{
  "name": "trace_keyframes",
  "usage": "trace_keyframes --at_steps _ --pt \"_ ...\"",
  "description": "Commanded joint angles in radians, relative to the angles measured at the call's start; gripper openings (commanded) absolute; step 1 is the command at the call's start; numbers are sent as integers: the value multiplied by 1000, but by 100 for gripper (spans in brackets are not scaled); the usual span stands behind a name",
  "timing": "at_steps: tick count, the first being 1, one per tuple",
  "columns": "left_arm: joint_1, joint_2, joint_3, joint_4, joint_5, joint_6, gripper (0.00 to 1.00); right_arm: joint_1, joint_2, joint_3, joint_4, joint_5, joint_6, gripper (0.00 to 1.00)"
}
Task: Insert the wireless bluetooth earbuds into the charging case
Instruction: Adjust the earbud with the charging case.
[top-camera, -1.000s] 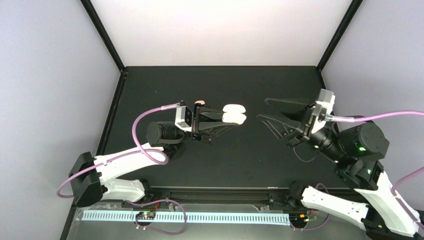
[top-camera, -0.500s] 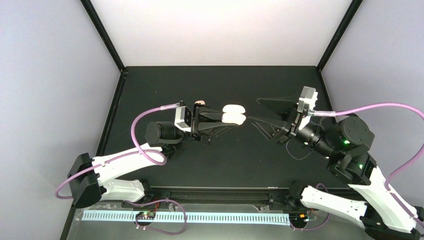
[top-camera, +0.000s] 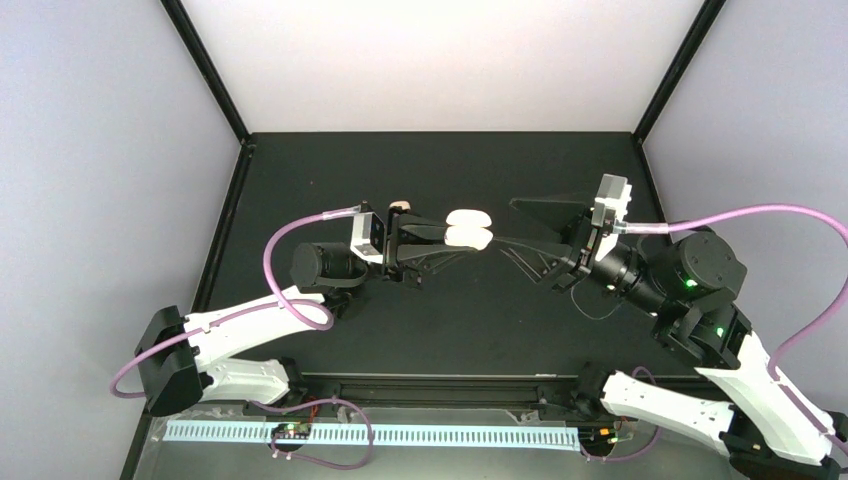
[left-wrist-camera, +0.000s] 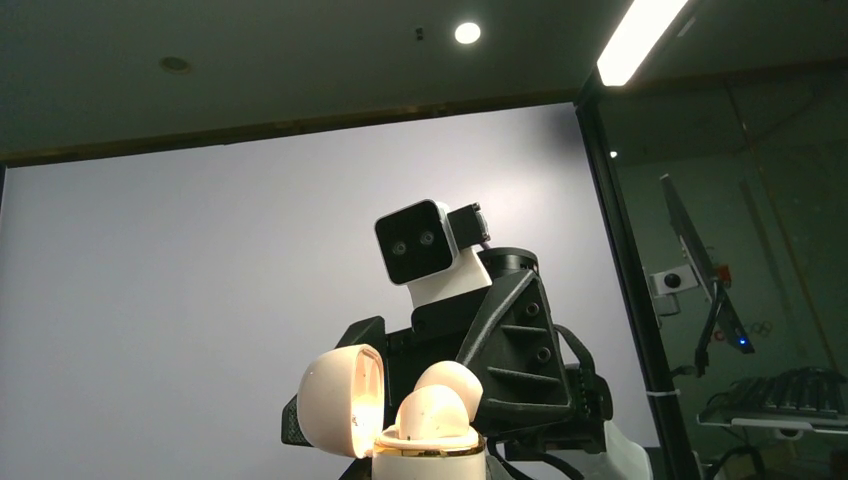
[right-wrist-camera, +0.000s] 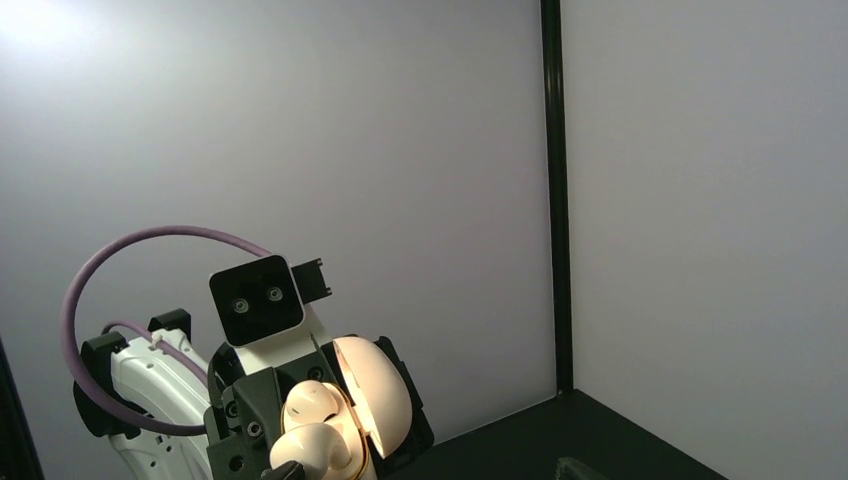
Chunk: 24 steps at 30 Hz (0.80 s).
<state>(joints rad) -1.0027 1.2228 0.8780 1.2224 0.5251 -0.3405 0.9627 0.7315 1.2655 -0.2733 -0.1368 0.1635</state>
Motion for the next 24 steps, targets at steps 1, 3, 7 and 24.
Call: trace_keyframes --at_steps 1,3,7,24 --pt "2 -14 13 15 29 6 2 -1 9 6 6 -12 5 65" --pt "2 -11 17 16 34 3 2 -1 12 6 7 -9 6 65" --pt "1 -9 17 20 42 0 1 -1 18 9 4 0 8 65" --pt "-7 -1 26 19 74 7 2 -1 54 32 3 -4 24 65"
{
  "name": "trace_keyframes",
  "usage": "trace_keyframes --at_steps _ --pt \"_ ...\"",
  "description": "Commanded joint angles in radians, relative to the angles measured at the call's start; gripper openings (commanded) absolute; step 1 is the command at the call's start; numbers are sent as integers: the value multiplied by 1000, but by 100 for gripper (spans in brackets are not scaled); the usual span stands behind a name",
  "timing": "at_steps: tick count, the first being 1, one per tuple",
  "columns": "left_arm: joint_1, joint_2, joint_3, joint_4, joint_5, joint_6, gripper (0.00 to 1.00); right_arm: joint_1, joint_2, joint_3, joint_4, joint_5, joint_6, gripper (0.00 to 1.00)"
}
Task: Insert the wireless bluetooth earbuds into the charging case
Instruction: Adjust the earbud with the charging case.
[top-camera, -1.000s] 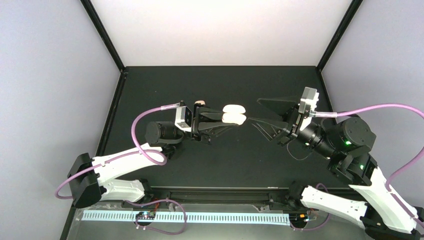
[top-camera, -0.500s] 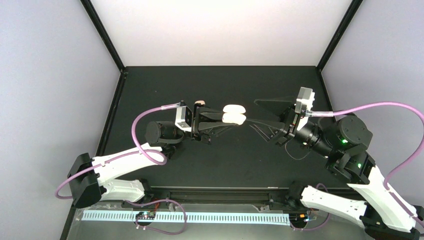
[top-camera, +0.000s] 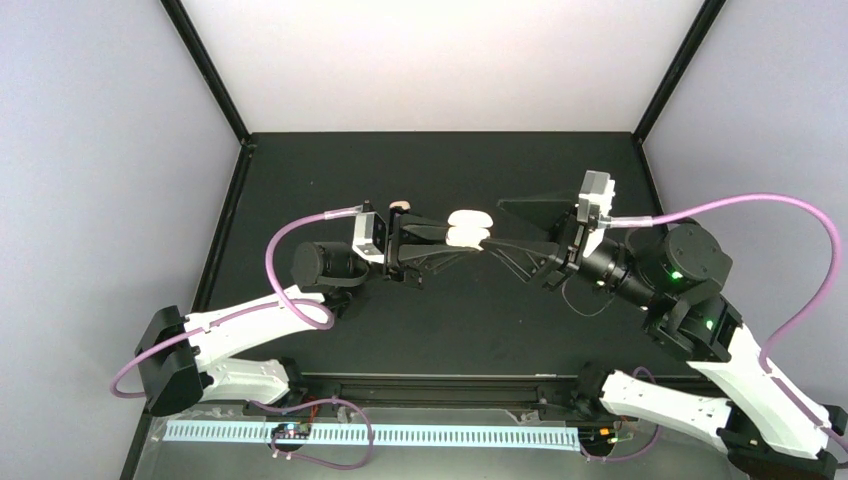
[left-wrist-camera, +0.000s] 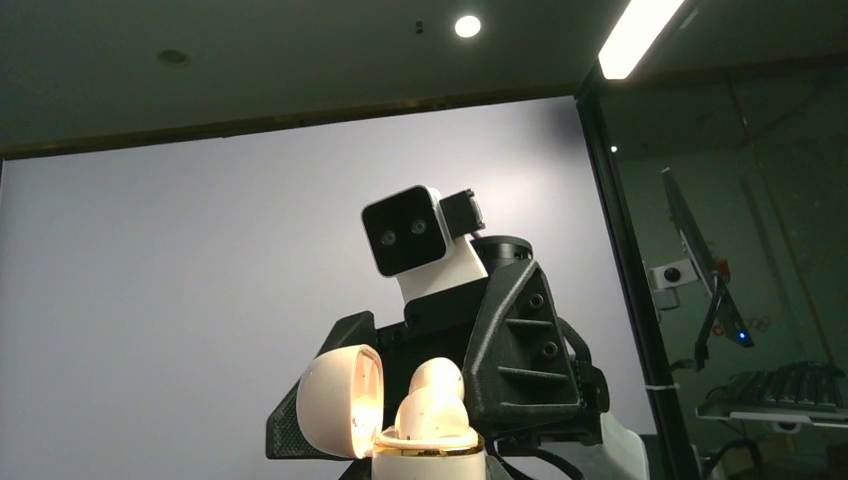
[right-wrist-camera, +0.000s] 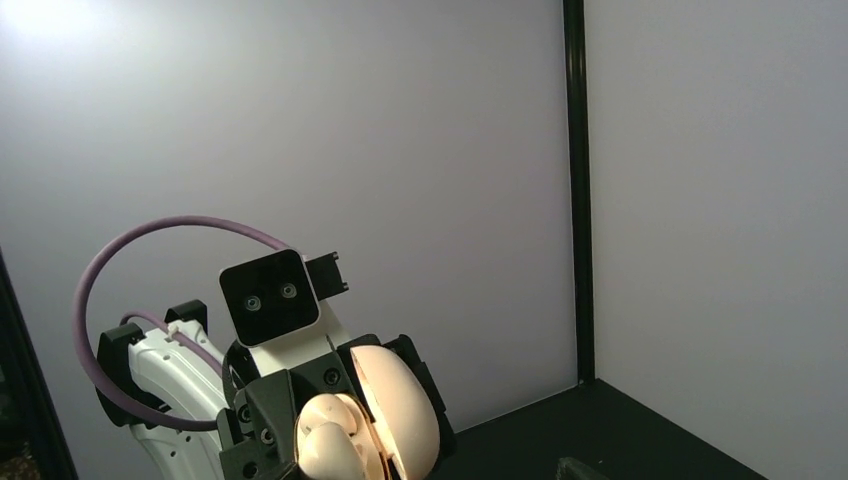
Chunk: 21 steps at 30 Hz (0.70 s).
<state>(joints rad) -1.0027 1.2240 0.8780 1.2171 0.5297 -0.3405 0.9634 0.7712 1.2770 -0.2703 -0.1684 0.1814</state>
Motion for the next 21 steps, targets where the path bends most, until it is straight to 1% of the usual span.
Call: trace_keyframes --at_steps 1,6,9,11,16,18,21 --pt "-7 -3 25 24 71 8 2 -2 17 22 -3 32 8 65" --pt "-8 -10 17 25 70 15 2 -2 11 26 -1 17 4 65" --pt "-8 -25 2 24 49 22 1 -2 -26 17 27 -14 -9 66" --pt "-8 -34 -7 17 45 26 2 -2 -45 22 31 -3 -14 67" --pt "-8 -57 -28 6 51 40 2 -2 -32 70 -40 75 -24 67" --pt "-8 -61 -31 4 50 41 1 -2 -15 90 -76 70 -31 67" --pt "-8 -62 -28 1 55 38 2 -1 -5 82 -75 33 -23 67"
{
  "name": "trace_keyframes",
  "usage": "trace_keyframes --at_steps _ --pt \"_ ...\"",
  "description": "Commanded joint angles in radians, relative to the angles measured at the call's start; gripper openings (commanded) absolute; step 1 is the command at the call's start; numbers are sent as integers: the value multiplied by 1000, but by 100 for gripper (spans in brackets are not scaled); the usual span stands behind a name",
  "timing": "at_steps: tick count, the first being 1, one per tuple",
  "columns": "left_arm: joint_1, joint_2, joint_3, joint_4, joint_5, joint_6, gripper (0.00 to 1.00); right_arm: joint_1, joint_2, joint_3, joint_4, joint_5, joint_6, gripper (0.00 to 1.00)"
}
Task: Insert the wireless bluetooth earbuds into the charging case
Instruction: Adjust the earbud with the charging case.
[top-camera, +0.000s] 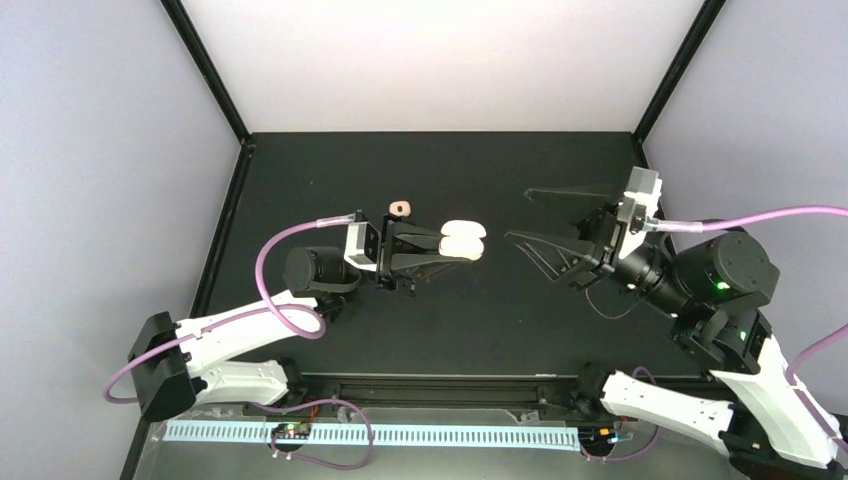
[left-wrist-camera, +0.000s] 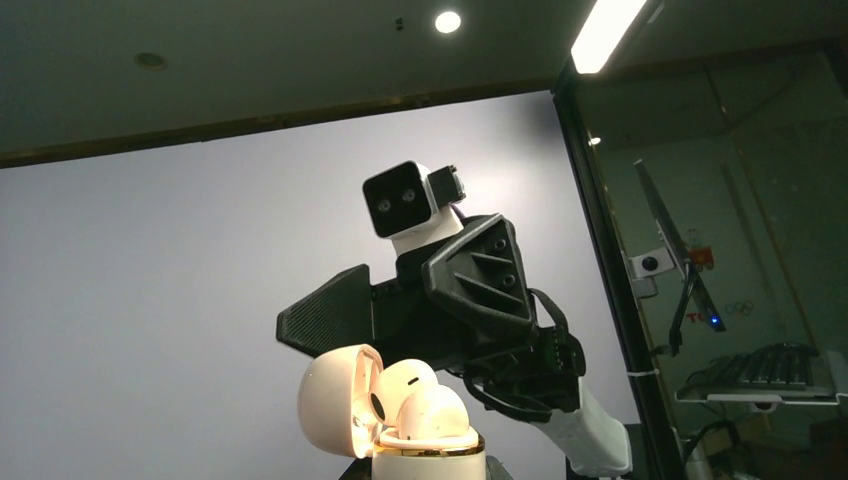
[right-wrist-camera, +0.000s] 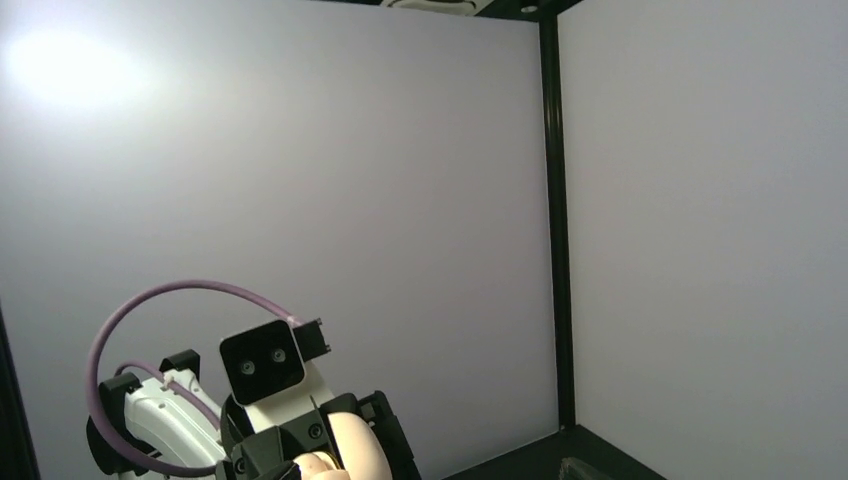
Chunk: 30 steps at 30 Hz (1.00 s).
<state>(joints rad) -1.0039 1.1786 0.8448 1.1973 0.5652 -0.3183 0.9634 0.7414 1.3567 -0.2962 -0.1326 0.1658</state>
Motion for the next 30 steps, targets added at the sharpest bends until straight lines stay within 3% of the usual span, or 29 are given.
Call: trace_keyframes --at_steps 1,30 --pt "-7 -16 6 20 22 16 2 -2 31 5 -53 -10 -5 67" --pt "-8 -26 10 13 64 8 1 -1 119 84 -164 -124 -40 67"
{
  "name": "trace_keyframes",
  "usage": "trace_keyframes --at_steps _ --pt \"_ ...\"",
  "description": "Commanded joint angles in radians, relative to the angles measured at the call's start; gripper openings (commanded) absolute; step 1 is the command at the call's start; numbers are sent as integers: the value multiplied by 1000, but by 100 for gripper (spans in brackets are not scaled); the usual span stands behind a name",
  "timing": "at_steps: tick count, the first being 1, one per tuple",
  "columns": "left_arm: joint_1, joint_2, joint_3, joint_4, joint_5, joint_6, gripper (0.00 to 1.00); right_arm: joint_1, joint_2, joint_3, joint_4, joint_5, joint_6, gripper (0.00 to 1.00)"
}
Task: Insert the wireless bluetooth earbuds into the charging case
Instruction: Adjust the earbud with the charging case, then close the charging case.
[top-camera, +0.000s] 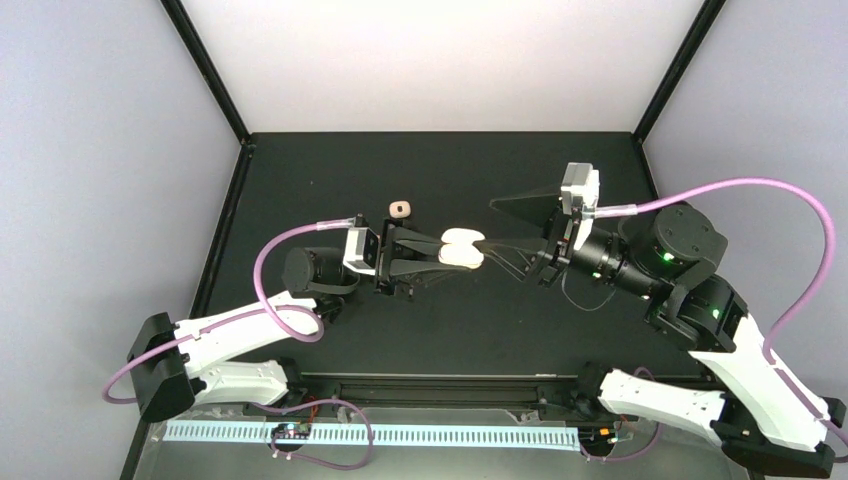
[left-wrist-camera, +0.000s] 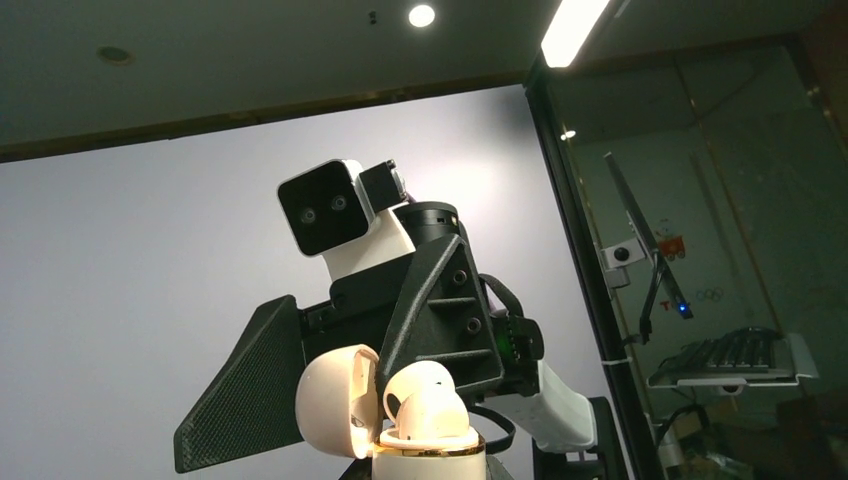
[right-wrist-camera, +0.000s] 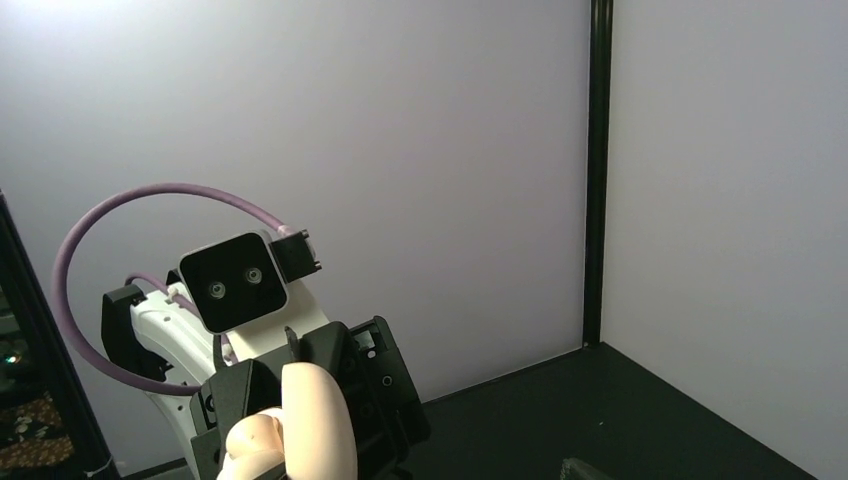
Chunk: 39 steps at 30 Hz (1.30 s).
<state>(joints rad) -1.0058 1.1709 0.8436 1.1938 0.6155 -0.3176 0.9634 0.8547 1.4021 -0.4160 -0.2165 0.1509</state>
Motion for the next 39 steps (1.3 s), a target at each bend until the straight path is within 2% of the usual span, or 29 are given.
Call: trace_keyframes --at_steps 1,16,20,26,36,39 --pt "-5 -18 12 15 13 5 1 -2 7 41 -50 -47 -31 67" --pt "-5 -14 23 9 27 -7 2 -1 77 139 -212 -153 -116 69" --pt "-5 -14 22 7 27 -5 2 -2 80 161 -238 -129 -137 69" --pt "-5 -14 8 2 22 -1 2 -2 24 151 -157 -33 -106 69" --pt "-5 -17 -3 -4 22 -7 1 -2 54 174 -177 -57 -109 69" --pt "-5 -16 -4 -13 25 -6 1 0 43 161 -139 35 -89 69"
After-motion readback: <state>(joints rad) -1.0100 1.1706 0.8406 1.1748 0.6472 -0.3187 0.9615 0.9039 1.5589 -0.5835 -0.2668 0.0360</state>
